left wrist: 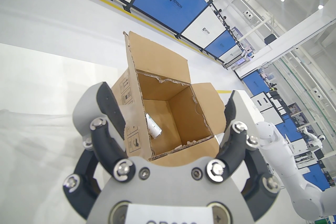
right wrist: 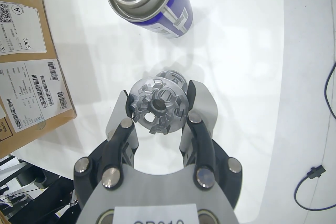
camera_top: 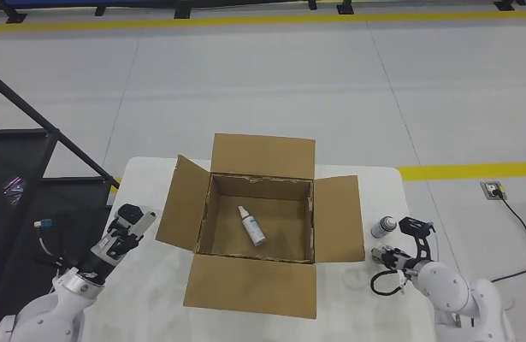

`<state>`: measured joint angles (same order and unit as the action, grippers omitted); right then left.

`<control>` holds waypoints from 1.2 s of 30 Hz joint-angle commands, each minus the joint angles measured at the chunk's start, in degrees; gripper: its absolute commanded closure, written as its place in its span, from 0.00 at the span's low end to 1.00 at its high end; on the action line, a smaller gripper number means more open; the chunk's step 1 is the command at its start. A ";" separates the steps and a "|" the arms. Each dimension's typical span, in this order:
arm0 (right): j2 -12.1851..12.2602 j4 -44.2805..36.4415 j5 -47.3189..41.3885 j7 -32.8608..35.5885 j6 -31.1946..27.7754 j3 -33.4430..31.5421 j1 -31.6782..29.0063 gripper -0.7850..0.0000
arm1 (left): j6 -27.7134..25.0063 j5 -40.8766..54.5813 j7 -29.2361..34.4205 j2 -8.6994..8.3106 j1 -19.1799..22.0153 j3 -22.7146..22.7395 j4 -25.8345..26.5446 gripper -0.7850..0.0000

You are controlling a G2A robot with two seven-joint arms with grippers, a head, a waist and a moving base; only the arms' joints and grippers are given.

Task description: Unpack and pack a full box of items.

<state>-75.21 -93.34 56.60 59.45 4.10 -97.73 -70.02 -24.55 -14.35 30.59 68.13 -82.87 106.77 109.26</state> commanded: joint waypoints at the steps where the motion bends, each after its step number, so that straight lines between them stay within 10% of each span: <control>1: 0.12 0.10 0.11 0.02 0.13 0.22 0.25 0.45 | 0.00 0.00 0.00 0.00 0.00 0.00 0.00 0.00; 2: 0.18 0.06 0.04 0.06 0.16 0.30 0.38 0.13 | 0.00 0.00 0.00 0.00 0.00 0.00 0.00 0.00; 3: 0.25 -0.02 -0.01 0.10 0.20 0.32 0.46 0.04 | 0.00 0.00 0.00 0.00 0.00 0.00 0.00 0.00; 13: 0.88 -4.63 -0.21 -1.62 1.60 -0.30 -0.72 0.00 | 0.00 0.00 0.00 0.00 0.00 0.00 0.00 0.00; 23: 0.98 -40.41 7.62 -7.92 6.97 1.66 -10.16 0.00 | 0.00 0.00 0.00 0.00 0.00 0.00 0.00 0.00; 28: 0.96 -37.29 12.65 -0.78 2.01 15.97 2.89 0.00 | 0.00 0.00 0.00 0.00 0.00 0.00 0.00 0.00; 36: -4.02 -3.51 6.24 6.11 2.45 42.76 36.79 0.00 | 0.33 0.31 -2.85 -0.15 -1.70 1.89 -0.60 0.00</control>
<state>-78.42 -102.67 64.99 65.73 6.43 -58.40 -38.21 -24.13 -14.08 28.09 68.02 -84.27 108.20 108.88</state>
